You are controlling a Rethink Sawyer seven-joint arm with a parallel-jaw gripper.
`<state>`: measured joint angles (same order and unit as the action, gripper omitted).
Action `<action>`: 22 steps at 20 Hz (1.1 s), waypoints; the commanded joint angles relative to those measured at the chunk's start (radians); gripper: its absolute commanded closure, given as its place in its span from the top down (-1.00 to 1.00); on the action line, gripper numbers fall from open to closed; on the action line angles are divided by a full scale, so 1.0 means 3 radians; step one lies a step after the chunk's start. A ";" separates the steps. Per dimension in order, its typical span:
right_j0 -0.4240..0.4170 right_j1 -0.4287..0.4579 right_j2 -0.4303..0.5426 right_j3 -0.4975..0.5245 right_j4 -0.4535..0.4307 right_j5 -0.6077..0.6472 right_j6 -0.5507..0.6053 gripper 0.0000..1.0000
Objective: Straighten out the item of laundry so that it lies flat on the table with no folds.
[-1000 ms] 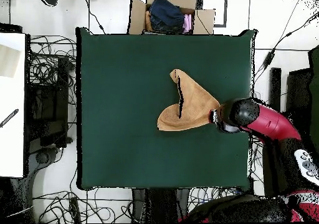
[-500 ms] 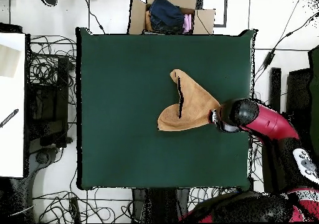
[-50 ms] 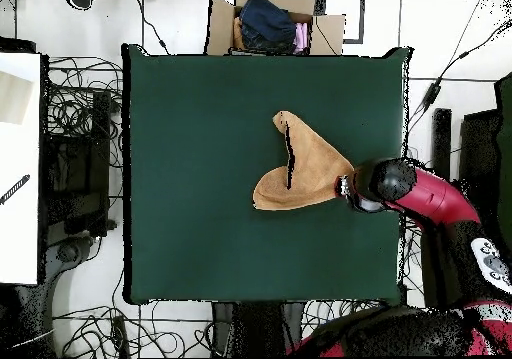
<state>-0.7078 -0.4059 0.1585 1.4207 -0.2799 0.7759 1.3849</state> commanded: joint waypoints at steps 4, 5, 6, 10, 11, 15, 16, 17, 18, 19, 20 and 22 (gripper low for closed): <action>-0.0004 0.0002 0.0346 -0.0056 -0.0203 -0.0150 -0.0336 1.00; -0.0001 0.0000 0.0344 -0.0058 -0.0204 -0.0145 -0.0336 1.00; 0.0001 0.0001 0.0351 -0.0061 -0.0208 -0.0140 -0.0351 1.00; 0.0008 -0.0015 0.0339 -0.0043 -0.0228 -0.0189 -0.0332 1.00; 0.0009 -0.0019 0.0337 -0.0037 -0.0233 -0.0206 -0.0327 1.00; 0.0016 -0.0033 0.0328 -0.0021 -0.0242 -0.0249 -0.0303 -1.00; 0.0016 -0.0036 0.0327 -0.0016 -0.0245 -0.0261 -0.0298 -1.00; 0.0016 -0.0039 0.0326 -0.0011 -0.0248 -0.0274 -0.0293 -1.00; 0.0021 -0.0040 0.0323 -0.0012 -0.0253 -0.0284 -0.0287 -1.00; 0.0018 -0.0040 0.0329 -0.0013 -0.0255 -0.0290 -0.0293 -1.00; 0.0023 -0.0044 0.0324 -0.0013 -0.0261 -0.0290 -0.0291 -1.00; 0.0023 -0.0053 0.0320 0.0002 -0.0273 -0.0323 -0.0283 -1.00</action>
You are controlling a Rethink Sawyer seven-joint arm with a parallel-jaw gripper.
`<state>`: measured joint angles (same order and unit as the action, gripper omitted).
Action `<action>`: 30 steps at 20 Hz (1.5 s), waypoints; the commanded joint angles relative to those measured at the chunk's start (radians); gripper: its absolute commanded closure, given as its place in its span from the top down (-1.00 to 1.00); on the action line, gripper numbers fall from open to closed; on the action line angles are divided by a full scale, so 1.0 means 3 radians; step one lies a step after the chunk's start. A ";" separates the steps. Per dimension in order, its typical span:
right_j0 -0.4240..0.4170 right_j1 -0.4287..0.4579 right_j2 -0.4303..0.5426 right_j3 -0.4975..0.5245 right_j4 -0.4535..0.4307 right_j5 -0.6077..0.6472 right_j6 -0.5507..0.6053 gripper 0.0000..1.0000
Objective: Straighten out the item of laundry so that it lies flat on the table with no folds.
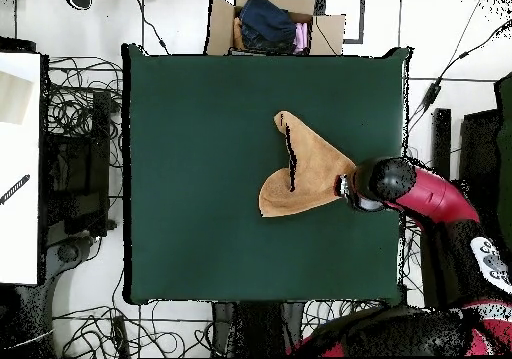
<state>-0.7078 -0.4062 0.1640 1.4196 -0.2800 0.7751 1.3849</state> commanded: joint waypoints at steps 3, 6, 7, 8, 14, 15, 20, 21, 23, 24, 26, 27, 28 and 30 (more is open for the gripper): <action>0.0018 -0.0058 0.0308 0.0017 -0.0276 -0.0329 -0.0288 -1.00; 0.0032 -0.0079 0.0288 0.0039 -0.0291 -0.0337 -0.0237 -1.00; 0.0039 -0.0098 0.0277 0.0061 -0.0300 -0.0353 -0.0208 -1.00; 0.0054 -0.0120 0.0258 0.0082 -0.0306 -0.0348 -0.0172 -1.00; 0.0112 -0.0326 0.0131 0.0314 -0.0324 -0.0347 0.0037 -1.00; 0.0114 -0.0356 0.0115 0.0349 -0.0322 -0.0338 0.0053 -1.00; 0.0108 -0.0475 0.0066 0.0492 -0.0316 -0.0322 0.0111 -1.00; 0.0105 -0.0499 0.0055 0.0522 -0.0317 -0.0323 0.0123 -1.00; 0.0095 -0.0535 0.0041 0.0570 -0.0319 -0.0330 0.0139 -1.00; 0.0093 -0.0547 0.0037 0.0581 -0.0315 -0.0321 0.0144 -1.00; 0.0102 -0.0572 0.0023 0.0596 -0.0322 -0.0320 0.0164 -1.00; 0.0106 -0.0587 0.0015 0.0610 -0.0321 -0.0319 0.0177 -1.00; 0.0109 -0.0605 0.0003 0.0629 -0.0325 -0.0317 0.0187 -1.00; 0.0111 -0.0639 -0.0015 0.0659 -0.0328 -0.0308 0.0203 -1.00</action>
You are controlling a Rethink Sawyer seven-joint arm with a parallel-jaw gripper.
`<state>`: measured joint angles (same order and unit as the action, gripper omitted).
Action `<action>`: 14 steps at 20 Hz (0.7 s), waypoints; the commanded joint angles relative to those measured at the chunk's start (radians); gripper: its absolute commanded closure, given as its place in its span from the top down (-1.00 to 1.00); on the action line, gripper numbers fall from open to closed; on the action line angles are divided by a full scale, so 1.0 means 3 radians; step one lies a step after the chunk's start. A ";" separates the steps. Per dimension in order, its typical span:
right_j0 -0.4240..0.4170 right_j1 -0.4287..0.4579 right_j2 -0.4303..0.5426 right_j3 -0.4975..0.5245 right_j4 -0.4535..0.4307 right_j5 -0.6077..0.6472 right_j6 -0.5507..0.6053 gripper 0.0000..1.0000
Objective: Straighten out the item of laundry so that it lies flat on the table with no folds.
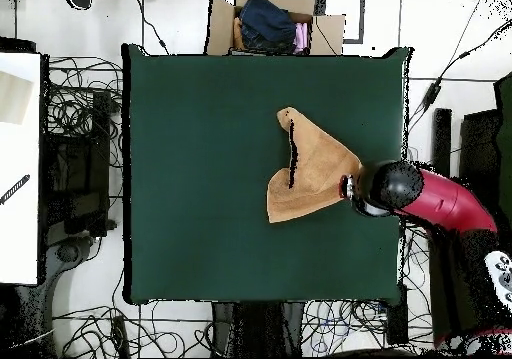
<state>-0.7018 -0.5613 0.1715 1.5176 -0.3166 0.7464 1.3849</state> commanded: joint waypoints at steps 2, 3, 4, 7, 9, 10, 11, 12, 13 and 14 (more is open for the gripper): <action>0.0099 -0.0164 -0.0065 0.0363 -0.0209 -0.0194 0.0222 -1.00; 0.0105 -0.0190 -0.0079 0.0382 -0.0208 -0.0179 0.0235 -1.00; 0.0124 -0.0208 -0.0099 0.0380 -0.0211 -0.0152 0.0253 -1.00; 0.0177 -0.0255 -0.0147 0.0364 -0.0197 -0.0028 0.0283 -1.00; 0.0192 -0.0279 -0.0163 0.0364 -0.0189 0.0007 0.0283 -1.00; 0.0200 -0.0289 -0.0172 0.0361 -0.0185 0.0028 0.0283 -1.00; 0.0209 -0.0296 -0.0183 0.0357 -0.0182 0.0045 0.0284 -1.00; 0.0211 -0.0302 -0.0187 0.0352 -0.0173 0.0065 0.0276 -1.00; 0.0223 -0.0307 -0.0201 0.0342 -0.0169 0.0088 0.0275 -1.00; 0.0226 -0.0331 -0.0215 0.0364 -0.0164 0.0099 0.0269 -1.00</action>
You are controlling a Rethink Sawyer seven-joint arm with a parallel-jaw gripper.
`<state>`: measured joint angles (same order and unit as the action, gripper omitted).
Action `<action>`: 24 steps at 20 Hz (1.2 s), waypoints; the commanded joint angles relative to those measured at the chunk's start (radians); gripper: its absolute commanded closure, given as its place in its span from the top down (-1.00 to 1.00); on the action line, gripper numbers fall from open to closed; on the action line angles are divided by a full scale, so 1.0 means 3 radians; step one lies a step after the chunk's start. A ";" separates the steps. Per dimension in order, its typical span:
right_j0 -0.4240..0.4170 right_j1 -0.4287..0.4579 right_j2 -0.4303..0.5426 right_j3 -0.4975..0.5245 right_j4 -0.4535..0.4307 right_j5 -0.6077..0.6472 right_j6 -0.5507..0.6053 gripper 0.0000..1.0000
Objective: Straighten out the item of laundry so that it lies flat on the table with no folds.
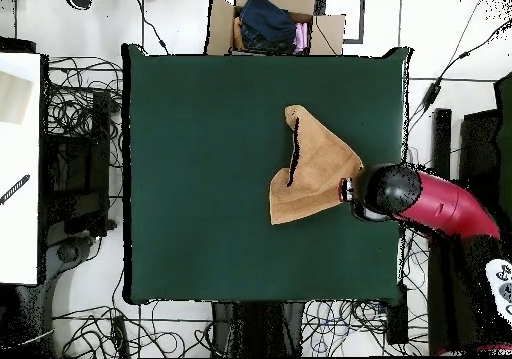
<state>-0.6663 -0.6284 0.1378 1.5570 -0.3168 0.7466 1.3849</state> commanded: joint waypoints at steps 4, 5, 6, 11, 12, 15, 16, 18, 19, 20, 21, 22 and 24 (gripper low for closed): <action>0.0123 -0.0154 -0.0137 0.0251 -0.0151 0.0125 0.0243 -1.00; 0.0121 -0.0164 -0.0142 0.0255 -0.0147 0.0134 0.0234 -1.00; 0.0124 -0.0173 -0.0149 0.0247 -0.0144 0.0159 0.0224 -1.00; 0.0110 -0.0215 -0.0165 0.0204 -0.0118 0.0284 0.0152 -1.00; 0.0108 -0.0218 -0.0167 0.0187 -0.0112 0.0319 0.0139 -1.00; 0.0090 -0.0244 -0.0165 0.0174 -0.0102 0.0379 0.0108 -1.00; 0.0083 -0.0252 -0.0165 0.0169 -0.0099 0.0401 0.0098 -1.00; 0.0071 -0.0268 -0.0164 0.0160 -0.0093 0.0444 0.0080 -1.00; 0.0062 -0.0281 -0.0167 0.0173 -0.0094 0.0446 0.0079 -1.00; 0.0053 -0.0281 -0.0164 0.0164 -0.0090 0.0465 0.0075 -1.00; 0.0044 -0.0281 -0.0162 0.0155 -0.0087 0.0484 0.0070 -1.00; 0.0040 -0.0289 -0.0165 0.0157 -0.0085 0.0508 0.0068 -1.00; 0.0037 -0.0307 -0.0166 0.0143 -0.0090 0.0551 0.0058 -1.00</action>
<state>-0.6572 -0.7033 0.1057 1.5600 -0.3168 0.8013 1.3849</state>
